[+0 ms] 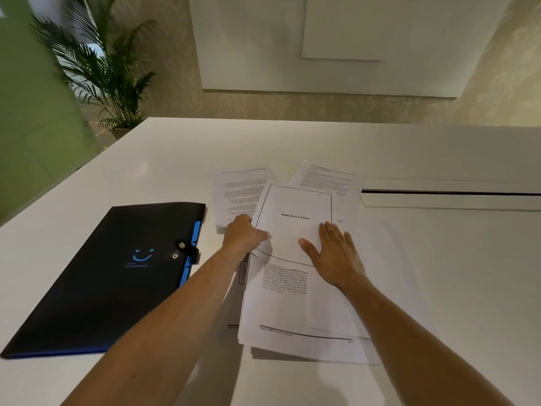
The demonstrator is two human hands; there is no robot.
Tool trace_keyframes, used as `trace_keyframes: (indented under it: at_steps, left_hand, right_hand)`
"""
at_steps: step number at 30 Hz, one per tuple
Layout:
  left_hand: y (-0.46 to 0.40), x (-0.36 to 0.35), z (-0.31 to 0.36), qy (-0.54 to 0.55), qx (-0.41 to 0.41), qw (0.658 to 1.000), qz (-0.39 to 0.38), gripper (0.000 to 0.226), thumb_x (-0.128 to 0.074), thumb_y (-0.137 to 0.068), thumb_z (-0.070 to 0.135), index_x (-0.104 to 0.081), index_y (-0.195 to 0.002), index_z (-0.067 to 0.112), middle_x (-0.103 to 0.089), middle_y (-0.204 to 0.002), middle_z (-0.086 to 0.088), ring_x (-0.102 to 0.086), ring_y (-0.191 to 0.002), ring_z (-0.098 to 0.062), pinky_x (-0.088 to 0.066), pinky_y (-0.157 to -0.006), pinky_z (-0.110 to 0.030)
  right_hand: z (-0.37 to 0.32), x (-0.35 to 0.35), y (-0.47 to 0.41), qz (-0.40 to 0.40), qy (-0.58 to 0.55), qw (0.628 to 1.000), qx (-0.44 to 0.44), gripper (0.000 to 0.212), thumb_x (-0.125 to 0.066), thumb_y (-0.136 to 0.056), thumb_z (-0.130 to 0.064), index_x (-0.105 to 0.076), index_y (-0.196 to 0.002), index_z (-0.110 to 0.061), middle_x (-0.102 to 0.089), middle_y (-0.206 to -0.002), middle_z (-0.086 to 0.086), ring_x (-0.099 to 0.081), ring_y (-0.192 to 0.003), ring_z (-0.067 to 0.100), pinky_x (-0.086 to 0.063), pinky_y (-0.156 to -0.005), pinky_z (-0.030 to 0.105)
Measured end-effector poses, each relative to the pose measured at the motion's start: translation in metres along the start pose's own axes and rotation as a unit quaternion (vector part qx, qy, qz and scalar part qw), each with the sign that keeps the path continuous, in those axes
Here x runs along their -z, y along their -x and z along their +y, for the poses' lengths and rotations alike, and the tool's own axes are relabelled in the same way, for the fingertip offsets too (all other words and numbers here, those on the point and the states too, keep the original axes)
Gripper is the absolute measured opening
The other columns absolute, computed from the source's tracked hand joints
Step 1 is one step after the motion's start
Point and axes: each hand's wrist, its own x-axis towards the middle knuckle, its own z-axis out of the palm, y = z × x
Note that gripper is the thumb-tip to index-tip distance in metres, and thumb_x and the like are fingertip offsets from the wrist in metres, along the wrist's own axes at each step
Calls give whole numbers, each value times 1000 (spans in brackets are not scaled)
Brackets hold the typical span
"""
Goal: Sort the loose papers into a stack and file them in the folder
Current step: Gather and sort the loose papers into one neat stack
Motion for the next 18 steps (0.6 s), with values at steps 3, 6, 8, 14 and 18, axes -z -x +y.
trace_keyframes:
  at_steps: [3,6,8,14,18]
  left_hand:
    - [1,-4,1,1,-6,1000,13,60,-79,-77,26,-52,-127,5,-60,-124,-6,-56,-106,-24,-43,-81,-29]
    - [0,-2,4,69,10,997,-17,69,-79,-78,24,-48,-136,4,-56,-134,-9,-53,-120,-27,-45,-97,-33]
    - [3,-1,6,141,26,988,-57,70,-78,-78,23,-47,-138,7,-56,-135,-8,-52,-120,-25,-46,-100,-36]
    - [14,-3,-3,194,16,981,-24,71,-78,-78,13,-45,-140,7,-51,-139,-8,-48,-123,-25,-51,-90,-34]
    - [18,-1,-3,198,-27,980,-12,77,-79,-78,10,-40,-143,5,-42,-147,-6,-38,-133,-22,-30,-101,-24]
  right_hand:
    - [1,-1,-1,4,-6,1000,-1,99,-5,-90,-78,-13,-159,-8,-17,-168,10,-10,-156,22,-4,-125,43]
    - [1,-2,0,11,-13,1000,-2,102,-1,-87,-80,-13,-159,-8,-19,-168,9,-11,-156,21,-5,-125,43]
    - [1,-1,0,18,-22,1000,-2,103,-1,-86,-80,-15,-159,-9,-20,-168,9,-12,-155,21,-6,-126,42]
    - [4,3,4,49,-129,990,-25,98,-13,-88,-80,-21,-158,-13,-25,-166,7,-19,-154,21,-12,-123,39]
    - [8,9,5,82,-257,960,-81,87,-28,-88,-81,-35,-152,-22,-42,-158,1,-41,-143,24,-37,-110,46]
